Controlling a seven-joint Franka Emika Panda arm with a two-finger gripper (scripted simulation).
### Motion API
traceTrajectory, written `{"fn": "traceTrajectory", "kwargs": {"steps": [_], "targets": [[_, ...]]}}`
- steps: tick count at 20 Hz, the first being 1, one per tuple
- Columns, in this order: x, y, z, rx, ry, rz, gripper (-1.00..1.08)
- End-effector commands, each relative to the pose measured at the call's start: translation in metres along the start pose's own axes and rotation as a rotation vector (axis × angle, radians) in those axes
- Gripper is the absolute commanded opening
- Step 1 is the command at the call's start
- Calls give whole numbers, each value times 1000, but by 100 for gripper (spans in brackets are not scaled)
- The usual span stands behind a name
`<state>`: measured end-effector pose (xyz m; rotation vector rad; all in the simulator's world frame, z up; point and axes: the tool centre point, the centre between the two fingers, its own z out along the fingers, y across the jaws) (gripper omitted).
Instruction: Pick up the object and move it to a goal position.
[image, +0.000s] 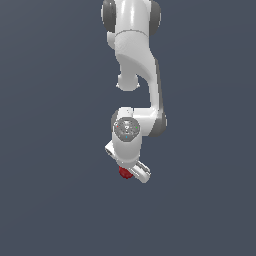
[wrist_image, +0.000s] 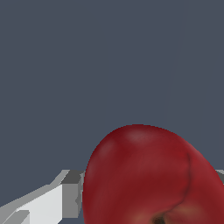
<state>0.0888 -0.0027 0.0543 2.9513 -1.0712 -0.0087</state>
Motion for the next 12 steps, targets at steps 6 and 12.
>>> {"fn": "traceTrajectory", "kwargs": {"steps": [6, 12], "targets": [[-4, 7, -42, 3, 3, 0, -100], [-11, 17, -100, 4, 3, 0, -100]]}}
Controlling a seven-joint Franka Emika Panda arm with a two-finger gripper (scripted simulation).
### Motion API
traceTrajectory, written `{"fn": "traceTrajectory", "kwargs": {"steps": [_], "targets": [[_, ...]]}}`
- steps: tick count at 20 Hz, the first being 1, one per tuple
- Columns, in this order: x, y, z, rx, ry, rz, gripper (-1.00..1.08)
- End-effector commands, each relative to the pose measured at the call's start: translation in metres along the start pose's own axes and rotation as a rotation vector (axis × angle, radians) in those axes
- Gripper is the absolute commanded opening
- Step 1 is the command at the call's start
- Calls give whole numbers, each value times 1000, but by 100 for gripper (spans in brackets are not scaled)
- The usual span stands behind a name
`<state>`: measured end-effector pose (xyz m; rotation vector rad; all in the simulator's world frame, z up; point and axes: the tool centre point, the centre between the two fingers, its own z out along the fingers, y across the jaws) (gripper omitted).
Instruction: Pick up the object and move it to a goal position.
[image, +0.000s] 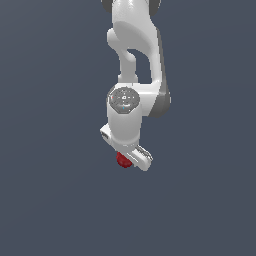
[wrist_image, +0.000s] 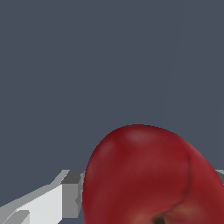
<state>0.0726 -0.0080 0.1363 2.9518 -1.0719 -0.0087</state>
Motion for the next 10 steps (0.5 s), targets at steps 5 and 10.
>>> {"fn": "traceTrajectory", "kwargs": {"steps": [5, 10], "targets": [[-8, 13, -77, 3, 3, 1, -100], [-14, 24, -136, 3, 4, 1, -100]]}}
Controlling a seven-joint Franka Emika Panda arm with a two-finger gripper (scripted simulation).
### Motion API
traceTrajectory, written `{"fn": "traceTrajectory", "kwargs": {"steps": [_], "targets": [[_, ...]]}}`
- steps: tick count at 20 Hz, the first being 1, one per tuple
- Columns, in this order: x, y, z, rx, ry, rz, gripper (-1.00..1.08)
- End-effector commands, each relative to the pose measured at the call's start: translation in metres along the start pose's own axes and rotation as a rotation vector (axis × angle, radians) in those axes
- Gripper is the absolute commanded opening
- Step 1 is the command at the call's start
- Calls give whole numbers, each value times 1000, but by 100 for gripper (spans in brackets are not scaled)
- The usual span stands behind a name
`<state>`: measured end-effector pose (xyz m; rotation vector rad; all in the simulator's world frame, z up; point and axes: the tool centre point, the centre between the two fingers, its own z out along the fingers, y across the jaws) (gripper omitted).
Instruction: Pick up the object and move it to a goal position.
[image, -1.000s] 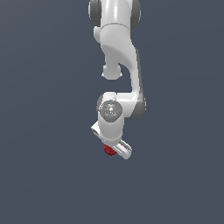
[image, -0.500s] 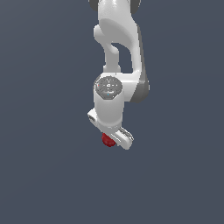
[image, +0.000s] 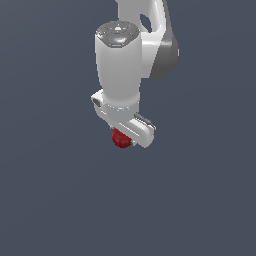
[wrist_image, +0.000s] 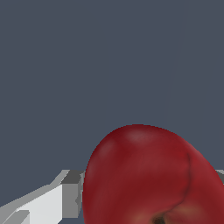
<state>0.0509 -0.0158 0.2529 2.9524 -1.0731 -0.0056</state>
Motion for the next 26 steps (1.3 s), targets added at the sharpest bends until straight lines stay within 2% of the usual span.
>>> {"fn": "traceTrajectory", "kwargs": {"steps": [1, 14, 20, 26], "targets": [[-3, 5, -31, 2, 2, 0, -100], [-15, 27, -169, 1, 3, 0, -100], [-17, 31, -205, 1, 3, 0, -100], [-18, 33, -220, 1, 3, -1, -100]]}}
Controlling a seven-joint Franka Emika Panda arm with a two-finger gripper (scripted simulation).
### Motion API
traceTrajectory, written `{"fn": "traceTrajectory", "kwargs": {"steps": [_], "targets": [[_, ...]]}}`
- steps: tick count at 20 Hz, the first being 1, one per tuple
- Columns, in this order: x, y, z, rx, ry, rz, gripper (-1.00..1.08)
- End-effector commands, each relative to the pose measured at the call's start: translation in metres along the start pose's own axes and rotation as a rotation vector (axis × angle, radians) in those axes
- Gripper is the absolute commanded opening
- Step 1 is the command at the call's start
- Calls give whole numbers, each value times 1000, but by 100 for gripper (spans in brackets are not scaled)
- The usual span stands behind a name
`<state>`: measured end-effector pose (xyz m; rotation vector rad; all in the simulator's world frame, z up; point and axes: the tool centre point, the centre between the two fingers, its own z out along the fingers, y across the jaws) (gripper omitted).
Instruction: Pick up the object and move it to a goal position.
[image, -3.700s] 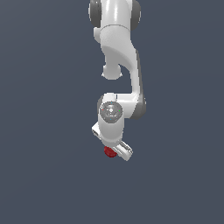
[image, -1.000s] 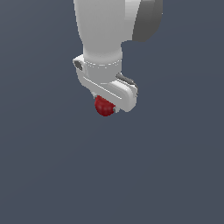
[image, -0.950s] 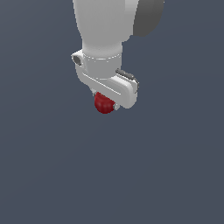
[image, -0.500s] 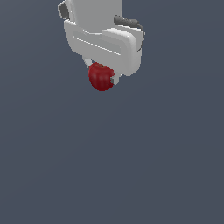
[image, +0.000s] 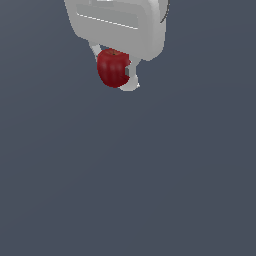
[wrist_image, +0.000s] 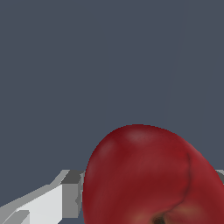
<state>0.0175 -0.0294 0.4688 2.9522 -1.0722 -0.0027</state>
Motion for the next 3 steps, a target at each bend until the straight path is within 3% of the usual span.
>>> {"fn": "traceTrajectory", "kwargs": {"steps": [1, 3], "targets": [[0, 0, -5, 1, 1, 0, -100], [0, 1, -6, 1, 1, 0, -100]]}}
